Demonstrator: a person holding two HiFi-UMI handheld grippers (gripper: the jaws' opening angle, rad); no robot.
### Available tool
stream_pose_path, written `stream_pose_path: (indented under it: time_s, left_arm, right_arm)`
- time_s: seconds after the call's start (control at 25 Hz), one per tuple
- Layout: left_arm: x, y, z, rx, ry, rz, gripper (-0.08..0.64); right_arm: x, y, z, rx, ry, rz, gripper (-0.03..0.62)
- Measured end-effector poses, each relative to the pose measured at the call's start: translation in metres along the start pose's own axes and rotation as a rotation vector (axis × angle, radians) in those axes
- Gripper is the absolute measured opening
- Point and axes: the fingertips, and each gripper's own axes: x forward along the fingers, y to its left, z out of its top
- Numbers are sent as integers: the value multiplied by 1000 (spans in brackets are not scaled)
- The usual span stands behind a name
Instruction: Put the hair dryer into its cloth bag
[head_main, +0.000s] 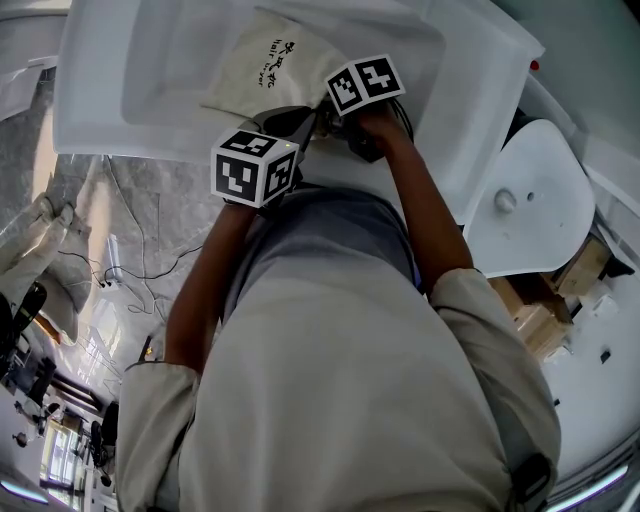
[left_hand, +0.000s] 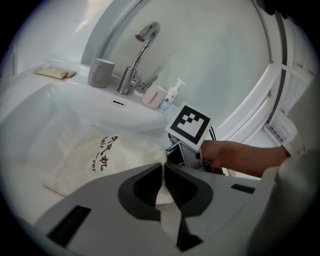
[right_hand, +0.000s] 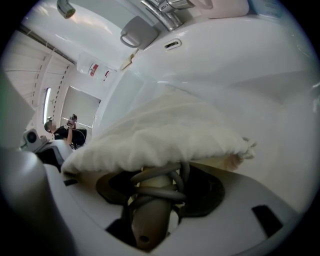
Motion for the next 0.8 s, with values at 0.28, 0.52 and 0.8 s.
stream_pose_path:
  time_s: [0.28, 0.52, 0.8]
  left_arm:
    - [-1, 3, 1, -15, -2, -1, 28]
    - [5, 3, -5, -41, 23, -4, 26]
    - [6, 10, -8, -91, 30, -5, 25]
  right_arm:
    - [10, 0, 4, -42, -3, -12, 253]
    - [21, -12, 4, -64, -11, -43, 253]
    - [29, -9, 10, -73, -42, -7, 267]
